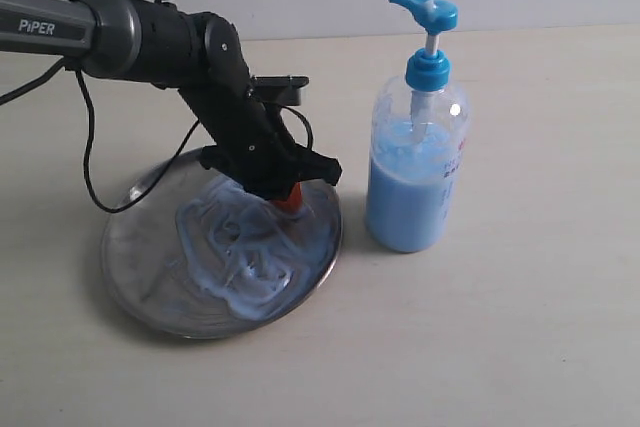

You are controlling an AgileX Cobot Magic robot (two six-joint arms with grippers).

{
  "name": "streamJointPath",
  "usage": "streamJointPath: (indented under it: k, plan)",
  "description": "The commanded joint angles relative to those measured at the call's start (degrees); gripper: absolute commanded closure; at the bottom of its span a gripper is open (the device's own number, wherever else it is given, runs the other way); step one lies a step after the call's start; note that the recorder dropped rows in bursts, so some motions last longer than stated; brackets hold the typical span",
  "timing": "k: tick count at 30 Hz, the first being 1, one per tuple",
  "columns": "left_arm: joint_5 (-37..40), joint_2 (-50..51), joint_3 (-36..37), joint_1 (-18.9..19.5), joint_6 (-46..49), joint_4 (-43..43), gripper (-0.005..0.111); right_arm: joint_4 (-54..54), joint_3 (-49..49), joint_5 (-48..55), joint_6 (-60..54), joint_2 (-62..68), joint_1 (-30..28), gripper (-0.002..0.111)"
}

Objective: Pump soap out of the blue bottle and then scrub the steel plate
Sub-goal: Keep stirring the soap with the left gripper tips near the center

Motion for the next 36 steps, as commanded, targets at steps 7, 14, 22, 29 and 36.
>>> streamJointPath:
  k: [7,14,22,29,36]
  plan:
    - [5.5,0.3,0.0,-1.9,2.8,-1.0,0.107,-0.3,0.3,-0.6,-0.1,-0.2,0.0,0.108]
    - [4.2,0.3,0.0,-1.9,4.0,-0.5,0.107,-0.1,0.3,-0.6,-0.1,-0.2,0.0,0.108]
    - [0.5,0.6,0.0,2.9,1.5,1.4,0.107,-0.1,0.3,-0.6,-0.1,-0.2,0.0,0.108]
    - [1.0,0.8,0.0,4.9,0.8,0.2,0.107,-0.3,0.3,-0.6,-0.1,-0.2,0.0,0.108]
    - [1.1,0.8,0.0,1.9,3.3,-2.5,0.107,-0.3,0.3,-0.7,-0.1,-0.2,0.0,0.108]
